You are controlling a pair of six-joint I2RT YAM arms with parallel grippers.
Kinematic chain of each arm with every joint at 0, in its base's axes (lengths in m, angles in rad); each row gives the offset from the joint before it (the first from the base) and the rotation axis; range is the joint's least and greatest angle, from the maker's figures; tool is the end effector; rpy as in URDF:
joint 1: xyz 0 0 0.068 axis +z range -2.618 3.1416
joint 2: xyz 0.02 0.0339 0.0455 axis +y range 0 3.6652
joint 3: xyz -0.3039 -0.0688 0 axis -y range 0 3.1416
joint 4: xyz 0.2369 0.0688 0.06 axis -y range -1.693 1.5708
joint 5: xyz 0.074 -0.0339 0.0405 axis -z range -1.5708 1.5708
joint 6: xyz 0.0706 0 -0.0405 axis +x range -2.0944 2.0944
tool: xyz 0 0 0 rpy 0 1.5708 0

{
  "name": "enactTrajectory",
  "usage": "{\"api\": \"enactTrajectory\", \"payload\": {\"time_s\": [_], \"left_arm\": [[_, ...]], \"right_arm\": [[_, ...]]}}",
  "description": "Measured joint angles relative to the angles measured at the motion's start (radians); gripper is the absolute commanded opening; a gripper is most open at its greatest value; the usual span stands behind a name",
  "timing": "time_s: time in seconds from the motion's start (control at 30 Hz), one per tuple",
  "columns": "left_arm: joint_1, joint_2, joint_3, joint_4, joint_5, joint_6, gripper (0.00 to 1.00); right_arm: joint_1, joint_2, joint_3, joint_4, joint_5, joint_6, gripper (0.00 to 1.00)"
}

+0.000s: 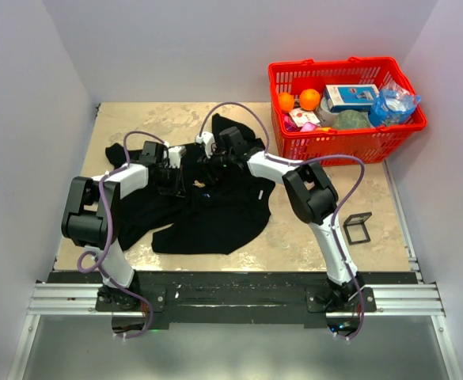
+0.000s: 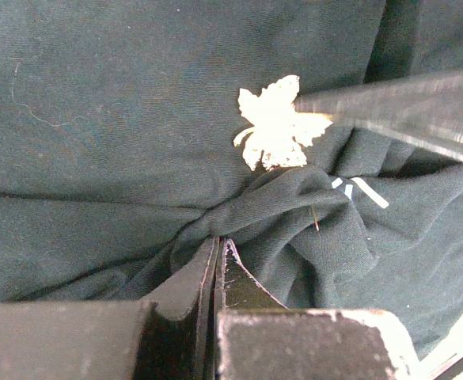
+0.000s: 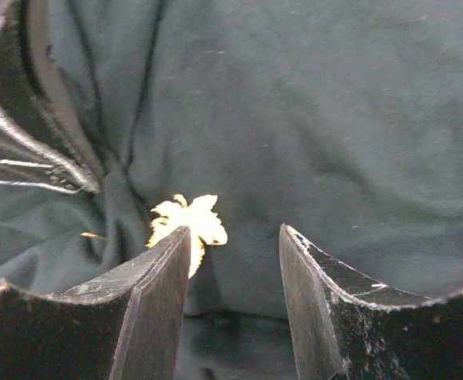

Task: Remove the brooch from the garment

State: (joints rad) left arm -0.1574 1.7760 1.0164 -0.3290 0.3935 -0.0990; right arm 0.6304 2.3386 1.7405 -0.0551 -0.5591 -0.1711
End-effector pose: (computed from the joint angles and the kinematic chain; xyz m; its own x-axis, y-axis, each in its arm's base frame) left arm 0.3509 -0.0831 0.1681 -0.9024 0.0508 -0.4279 0.2323 0.8937 -0.3839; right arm 0.4359 0.3644 0.1670 -0.3407 -0.4273 -0.8374 -0.9113 0.3691 0.1824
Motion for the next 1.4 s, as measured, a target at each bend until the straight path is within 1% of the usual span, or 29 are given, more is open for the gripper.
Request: {"api": "enactTrajectory", "payload": {"time_s": [0.07, 0.13, 0.23, 0.5, 0.53, 0.6, 0.67, 0.73, 0.8, 0.83, 0.93, 1.03, 1.2, 1.33, 1.4], "left_arm": [[0.0, 0.0, 0.0, 0.0, 0.0, 0.006, 0.0], [0.0, 0.0, 0.0, 0.0, 0.0, 0.006, 0.0], [0.0, 0.0, 0.0, 0.0, 0.0, 0.006, 0.0], [0.0, 0.0, 0.0, 0.0, 0.0, 0.01, 0.0], [0.0, 0.0, 0.0, 0.0, 0.0, 0.012, 0.0], [0.0, 0.0, 0.0, 0.0, 0.0, 0.013, 0.0], [0.0, 0.0, 0.0, -0.001, 0.0, 0.013, 0.0], [0.0, 0.0, 0.0, -0.001, 0.0, 0.013, 0.0], [0.0, 0.0, 0.0, -0.001, 0.0, 0.013, 0.0], [0.0, 0.0, 0.0, -0.001, 0.0, 0.013, 0.0], [0.0, 0.0, 0.0, -0.001, 0.0, 0.013, 0.0], [0.0, 0.0, 0.0, -0.002, 0.0, 0.013, 0.0], [0.0, 0.0, 0.0, -0.002, 0.0, 0.014, 0.0], [0.0, -0.001, 0.001, -0.002, 0.0, 0.014, 0.0], [0.0, -0.001, 0.002, -0.003, 0.0, 0.014, 0.0]], "right_arm": [[0.0, 0.0, -0.009, -0.004, -0.019, 0.009, 0.56], [0.001, 0.0, -0.014, 0.001, -0.03, 0.021, 0.58], [0.001, 0.0, -0.032, 0.006, -0.039, 0.031, 0.57], [0.005, 0.0, -0.034, 0.006, -0.039, 0.031, 0.49], [0.005, 0.0, -0.034, 0.006, -0.039, 0.028, 0.47], [0.008, 0.0, -0.034, 0.004, -0.035, 0.016, 0.38], [0.014, 0.0, -0.034, 0.0, -0.026, -0.013, 0.37], [0.028, -0.001, -0.035, 0.002, 0.0, -0.042, 0.31], [0.043, -0.002, -0.035, 0.004, 0.027, -0.061, 0.29], [0.049, -0.002, -0.035, 0.006, 0.039, -0.069, 0.24], [0.058, -0.007, -0.037, 0.018, 0.081, -0.085, 0.19], [0.064, -0.03, -0.06, 0.027, 0.145, -0.099, 0.17], [0.071, -0.116, -0.13, 0.066, 0.257, -0.15, 0.16], [0.073, -0.178, -0.14, 0.118, 0.328, -0.199, 0.14], [0.074, -0.201, -0.14, 0.141, 0.344, -0.216, 0.16]]}}
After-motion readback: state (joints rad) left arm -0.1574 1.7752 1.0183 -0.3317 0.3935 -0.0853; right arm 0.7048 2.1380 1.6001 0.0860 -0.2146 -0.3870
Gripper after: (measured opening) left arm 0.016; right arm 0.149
